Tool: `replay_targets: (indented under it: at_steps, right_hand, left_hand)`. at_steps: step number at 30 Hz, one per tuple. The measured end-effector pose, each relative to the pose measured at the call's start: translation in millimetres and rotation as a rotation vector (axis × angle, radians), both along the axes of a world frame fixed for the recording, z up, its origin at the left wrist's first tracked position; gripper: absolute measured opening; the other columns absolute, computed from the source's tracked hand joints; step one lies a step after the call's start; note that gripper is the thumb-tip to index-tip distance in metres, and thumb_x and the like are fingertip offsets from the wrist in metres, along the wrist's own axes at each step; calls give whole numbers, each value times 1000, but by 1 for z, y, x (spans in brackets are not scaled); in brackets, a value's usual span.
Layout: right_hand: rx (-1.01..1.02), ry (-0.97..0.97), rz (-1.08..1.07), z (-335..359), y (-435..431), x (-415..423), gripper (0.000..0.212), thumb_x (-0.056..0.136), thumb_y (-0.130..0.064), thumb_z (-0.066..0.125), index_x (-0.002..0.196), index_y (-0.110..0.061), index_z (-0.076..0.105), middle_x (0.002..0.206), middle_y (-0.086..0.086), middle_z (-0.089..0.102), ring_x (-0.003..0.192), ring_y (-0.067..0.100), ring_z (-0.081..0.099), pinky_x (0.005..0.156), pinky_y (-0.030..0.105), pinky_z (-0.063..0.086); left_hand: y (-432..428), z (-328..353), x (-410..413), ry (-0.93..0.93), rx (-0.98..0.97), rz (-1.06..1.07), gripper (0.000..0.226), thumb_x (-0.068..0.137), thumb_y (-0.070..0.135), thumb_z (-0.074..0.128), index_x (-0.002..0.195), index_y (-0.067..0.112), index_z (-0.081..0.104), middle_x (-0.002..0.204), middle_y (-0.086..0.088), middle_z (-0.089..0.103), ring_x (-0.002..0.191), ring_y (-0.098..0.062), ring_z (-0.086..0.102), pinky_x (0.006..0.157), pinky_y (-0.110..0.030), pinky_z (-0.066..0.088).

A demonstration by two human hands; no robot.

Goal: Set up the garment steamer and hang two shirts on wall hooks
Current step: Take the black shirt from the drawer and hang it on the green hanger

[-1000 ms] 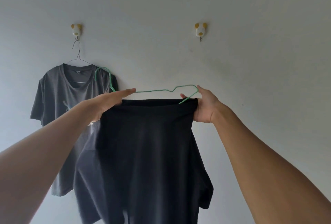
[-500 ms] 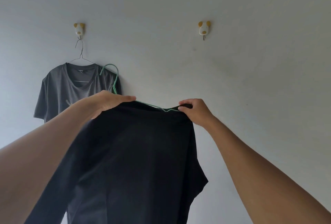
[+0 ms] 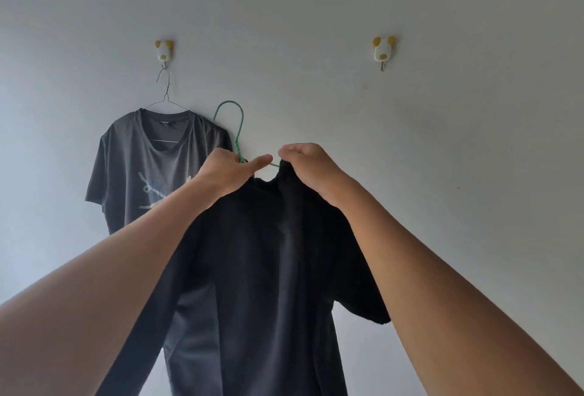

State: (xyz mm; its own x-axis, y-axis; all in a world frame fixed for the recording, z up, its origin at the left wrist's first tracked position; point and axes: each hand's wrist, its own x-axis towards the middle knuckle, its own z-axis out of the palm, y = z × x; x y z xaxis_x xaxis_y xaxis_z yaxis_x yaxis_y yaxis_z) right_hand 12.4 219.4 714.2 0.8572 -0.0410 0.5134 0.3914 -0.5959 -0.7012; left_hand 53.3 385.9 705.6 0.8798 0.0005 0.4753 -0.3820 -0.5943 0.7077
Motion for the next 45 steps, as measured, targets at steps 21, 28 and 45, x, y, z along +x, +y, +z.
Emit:
replay_targets:
  at_steps: [21,28,45]
  right_hand:
    - [-373,-9,-99,-27,-44,-13,21,95,-54,45,96,-45,65,90,-27,66,83,-6,62,74,25,47]
    - [-320,116,-64,-23,-26,-23,44,100,-45,38,93,-12,66,95,8,69,91,21,65,89,38,46]
    - [-333,-138,-71,-29,39,-7,45,78,-83,34,102,-50,53,90,-16,65,84,3,61,69,31,45]
  left_hand:
    - [111,-13,24,-37,122,-289,55,65,74,63,84,23,66,86,10,54,81,-6,50,67,-23,36]
    - [117,-27,11,-135,33,-182,56,80,60,63,61,12,41,41,12,23,36,-7,22,35,-14,19]
    - [172,-1,-26,-189,139,-41,61,76,72,55,57,16,41,45,10,27,37,-6,25,37,-13,24]
